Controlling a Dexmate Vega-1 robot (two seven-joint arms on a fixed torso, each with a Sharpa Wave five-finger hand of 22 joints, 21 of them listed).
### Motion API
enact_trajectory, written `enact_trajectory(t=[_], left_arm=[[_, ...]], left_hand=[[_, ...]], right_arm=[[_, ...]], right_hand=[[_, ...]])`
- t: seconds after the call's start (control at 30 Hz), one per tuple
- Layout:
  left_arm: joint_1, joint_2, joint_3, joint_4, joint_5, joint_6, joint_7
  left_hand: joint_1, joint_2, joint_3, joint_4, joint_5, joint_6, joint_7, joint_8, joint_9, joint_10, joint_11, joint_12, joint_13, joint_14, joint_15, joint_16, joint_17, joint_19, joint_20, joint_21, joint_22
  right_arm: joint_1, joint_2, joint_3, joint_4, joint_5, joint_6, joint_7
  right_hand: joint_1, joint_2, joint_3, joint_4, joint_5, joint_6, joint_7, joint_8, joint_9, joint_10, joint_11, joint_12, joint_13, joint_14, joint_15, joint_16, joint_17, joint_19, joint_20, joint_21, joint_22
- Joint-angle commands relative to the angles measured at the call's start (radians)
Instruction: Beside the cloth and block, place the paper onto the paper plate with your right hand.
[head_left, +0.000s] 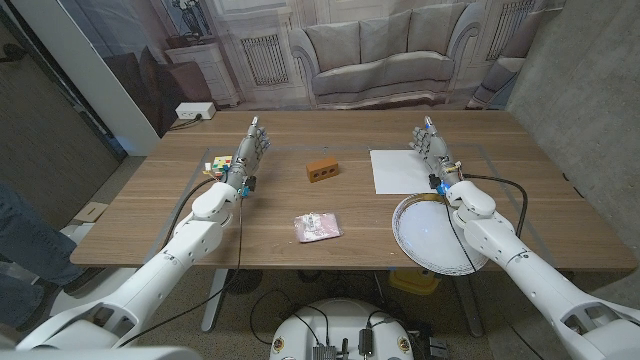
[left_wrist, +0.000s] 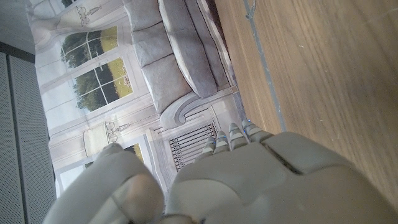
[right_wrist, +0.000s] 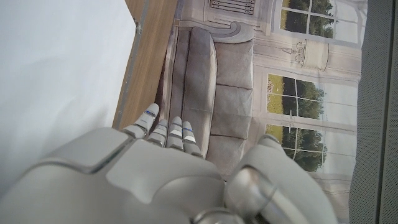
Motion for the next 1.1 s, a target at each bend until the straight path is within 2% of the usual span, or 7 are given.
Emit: enact_trajectory(t=[0.03,0.33,0.67,0.77,1.1], left_arm=[[0.055,-0.016,-0.067,-0.073,0.033,0.039,-0.011],[0.042,-0.045,-0.096,-0.06,0.059,0.048,-0.043],[0.039,-0.058,-0.11,-0.076,0.093,0.072,-0.043],[0.042,-0.059,-0.114,-0.089,0.095,0.08,-0.044],[0.047,-0.087,-0.114,-0.068,0.102,0.05,-0.058]], left_hand=[[0.011,0.004,0.0,0.005,0.007,-0.005,0.0,0.007,0.002,-0.002,-0.003,0.005,0.003,-0.004,0.001,0.008,0.004,-0.008,-0.036,0.004,0.004],[0.015,0.008,0.0,0.003,0.011,0.007,0.002,0.012,0.002,0.004,-0.002,0.008,0.002,0.003,0.001,0.011,0.004,-0.005,-0.036,0.007,0.004],[0.02,0.015,0.0,0.0,0.016,0.018,0.002,0.016,0.002,0.016,0.002,0.013,0.002,0.014,0.0,0.014,0.003,0.003,-0.031,0.012,0.004],[0.022,0.017,0.0,-0.001,0.017,0.021,0.003,0.016,0.002,0.019,0.002,0.014,0.001,0.017,0.001,0.015,0.003,0.005,-0.029,0.013,0.004],[0.028,0.023,0.0,-0.004,0.021,0.036,0.004,0.021,0.002,0.027,0.0,0.016,0.001,0.026,0.003,0.017,0.003,0.012,-0.027,0.016,0.004]], right_arm=[[-0.053,0.102,0.126,-0.046,-0.111,-0.057,0.061],[-0.05,0.148,0.172,-0.055,-0.174,-0.069,0.09],[-0.034,0.166,0.19,-0.027,-0.211,-0.038,0.138],[-0.038,0.155,0.191,-0.042,-0.232,-0.05,0.135],[-0.055,0.119,0.191,-0.086,-0.301,-0.063,0.099]], right_hand=[[0.007,0.002,0.005,0.001,0.004,0.008,-0.003,0.005,0.002,0.006,-0.001,0.003,0.005,-0.001,0.007,0.006,0.003,0.002,-0.033,0.005,0.003],[0.01,0.003,0.005,-0.001,0.004,0.011,-0.007,0.006,0.002,0.01,-0.003,0.004,0.005,0.001,0.006,0.006,0.002,0.003,-0.032,0.001,0.003],[0.012,0.005,0.004,-0.003,0.004,0.015,-0.009,0.007,0.002,0.013,-0.004,0.006,0.005,0.004,0.005,0.007,0.002,0.007,-0.034,-0.002,0.003],[0.013,0.005,0.004,-0.004,0.004,0.016,-0.011,0.007,0.002,0.013,-0.005,0.006,0.005,0.005,0.005,0.007,0.002,0.008,-0.034,-0.003,0.003],[0.016,0.007,0.004,-0.006,0.004,0.015,-0.014,0.006,0.002,0.013,-0.006,0.006,0.005,0.005,0.004,0.006,0.001,0.01,-0.034,-0.009,0.003]])
